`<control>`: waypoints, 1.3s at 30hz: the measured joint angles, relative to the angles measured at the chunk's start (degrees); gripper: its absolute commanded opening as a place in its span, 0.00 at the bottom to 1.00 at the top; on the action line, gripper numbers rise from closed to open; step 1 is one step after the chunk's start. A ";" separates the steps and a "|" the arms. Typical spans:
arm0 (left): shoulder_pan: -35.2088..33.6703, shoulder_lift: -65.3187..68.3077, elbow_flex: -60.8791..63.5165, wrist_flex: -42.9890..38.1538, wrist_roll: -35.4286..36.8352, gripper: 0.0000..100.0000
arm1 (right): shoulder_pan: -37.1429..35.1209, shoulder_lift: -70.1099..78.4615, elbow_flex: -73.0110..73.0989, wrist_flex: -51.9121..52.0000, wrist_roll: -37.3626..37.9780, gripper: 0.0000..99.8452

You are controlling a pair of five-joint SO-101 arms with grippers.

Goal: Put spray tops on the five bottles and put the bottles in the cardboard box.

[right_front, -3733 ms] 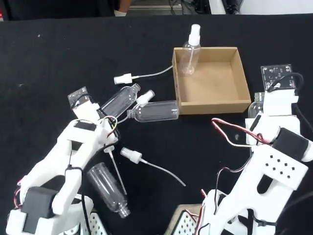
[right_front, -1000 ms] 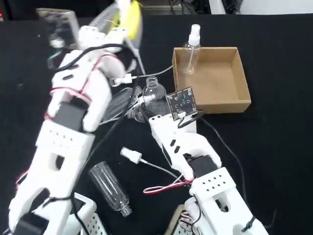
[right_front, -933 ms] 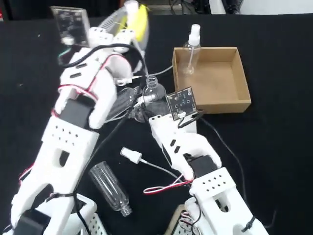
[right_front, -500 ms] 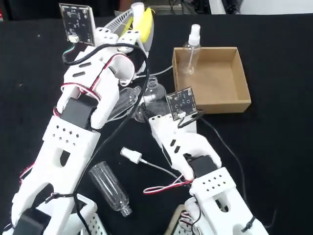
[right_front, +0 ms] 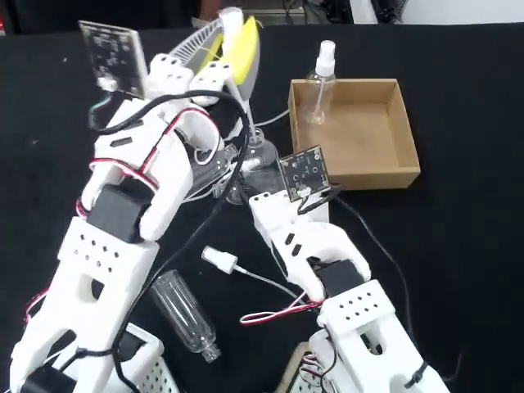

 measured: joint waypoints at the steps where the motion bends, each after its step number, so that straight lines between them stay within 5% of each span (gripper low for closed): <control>1: 0.00 0.09 0.26 0.00 0.00 0.03 | 0.00 0.00 0.00 0.00 0.00 0.01; 17: -2.11 4.48 0.26 -4.13 0.18 0.03 | 0.00 0.00 0.00 0.00 0.00 0.01; 39: -0.35 5.19 2.11 0.18 0.00 0.03 | 0.00 0.00 0.00 0.00 0.00 0.01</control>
